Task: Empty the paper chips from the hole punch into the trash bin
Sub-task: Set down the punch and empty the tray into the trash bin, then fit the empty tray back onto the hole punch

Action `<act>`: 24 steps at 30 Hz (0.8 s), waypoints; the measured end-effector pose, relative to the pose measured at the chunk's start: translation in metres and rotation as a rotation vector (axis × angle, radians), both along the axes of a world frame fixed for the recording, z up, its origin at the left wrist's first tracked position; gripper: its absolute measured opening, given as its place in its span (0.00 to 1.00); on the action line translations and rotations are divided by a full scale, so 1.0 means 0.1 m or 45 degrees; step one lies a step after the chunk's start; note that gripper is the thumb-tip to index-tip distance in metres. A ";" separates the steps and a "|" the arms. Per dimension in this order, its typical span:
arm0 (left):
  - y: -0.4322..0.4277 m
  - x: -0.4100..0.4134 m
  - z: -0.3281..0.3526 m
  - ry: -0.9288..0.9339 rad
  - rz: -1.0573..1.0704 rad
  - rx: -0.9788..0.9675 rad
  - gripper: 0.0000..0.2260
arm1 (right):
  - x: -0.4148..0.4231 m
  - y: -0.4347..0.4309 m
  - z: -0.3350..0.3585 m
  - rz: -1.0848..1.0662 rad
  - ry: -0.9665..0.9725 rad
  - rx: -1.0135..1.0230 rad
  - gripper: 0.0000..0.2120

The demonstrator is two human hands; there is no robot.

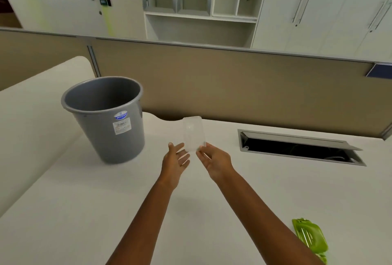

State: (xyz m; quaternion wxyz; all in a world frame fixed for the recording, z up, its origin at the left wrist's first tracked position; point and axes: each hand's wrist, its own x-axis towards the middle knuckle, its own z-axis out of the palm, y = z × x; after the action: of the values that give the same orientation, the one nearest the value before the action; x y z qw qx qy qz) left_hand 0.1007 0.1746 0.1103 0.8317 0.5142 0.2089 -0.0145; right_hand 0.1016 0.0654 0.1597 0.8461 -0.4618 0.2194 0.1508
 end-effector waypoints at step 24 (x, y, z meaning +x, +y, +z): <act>-1.64 -0.57 -0.66 0.204 -0.355 -0.921 0.23 | -0.85 -1.79 -0.94 -0.170 0.027 -0.562 0.05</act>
State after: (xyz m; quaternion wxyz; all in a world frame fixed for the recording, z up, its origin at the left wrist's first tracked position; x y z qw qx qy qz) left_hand 0.0441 0.0102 0.0441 0.9303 0.2085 0.1826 -0.2401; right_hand 0.0168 -0.1131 0.0655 0.7303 -0.6185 0.2861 0.0477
